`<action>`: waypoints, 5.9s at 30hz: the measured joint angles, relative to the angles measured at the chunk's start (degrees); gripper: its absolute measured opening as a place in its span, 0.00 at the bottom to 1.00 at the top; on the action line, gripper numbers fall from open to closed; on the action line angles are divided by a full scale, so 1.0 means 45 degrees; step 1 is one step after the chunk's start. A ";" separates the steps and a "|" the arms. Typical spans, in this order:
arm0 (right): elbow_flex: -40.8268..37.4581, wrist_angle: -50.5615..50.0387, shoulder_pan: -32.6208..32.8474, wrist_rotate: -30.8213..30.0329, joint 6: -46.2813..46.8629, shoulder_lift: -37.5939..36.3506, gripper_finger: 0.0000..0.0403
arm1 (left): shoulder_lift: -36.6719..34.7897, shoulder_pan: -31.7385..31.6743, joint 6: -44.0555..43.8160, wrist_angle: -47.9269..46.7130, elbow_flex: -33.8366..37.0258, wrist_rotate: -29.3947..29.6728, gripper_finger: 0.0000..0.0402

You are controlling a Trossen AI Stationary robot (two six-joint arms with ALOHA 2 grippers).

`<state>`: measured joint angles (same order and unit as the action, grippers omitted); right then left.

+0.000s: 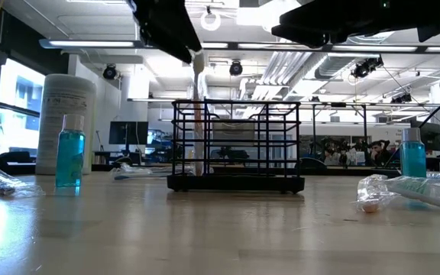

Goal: Pick & Place toothbrushing station
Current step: Put the left blue mouthwash bottle into the mesh organizer

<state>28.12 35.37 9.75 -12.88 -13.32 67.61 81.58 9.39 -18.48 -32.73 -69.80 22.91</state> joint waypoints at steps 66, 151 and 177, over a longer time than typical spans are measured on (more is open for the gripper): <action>0.0000 -0.1086 -0.0002 0.0005 0.0044 0.0002 0.70 | 0.0013 0.0000 -1.1856 -0.5635 0.2064 -0.4652 0.68; -0.0005 -0.1518 0.0002 0.0908 0.0277 0.0002 0.70 | 0.1885 0.0753 -0.8899 -1.0526 -0.2504 -0.6243 0.22; -0.0005 -0.3582 0.1082 -0.1546 0.0719 -0.1702 0.70 | 0.3622 0.1645 0.1212 -0.6513 -0.6514 -0.4971 0.22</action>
<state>28.10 19.25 14.62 -19.84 -10.09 59.95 97.88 16.79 -13.03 -62.04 -99.11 0.55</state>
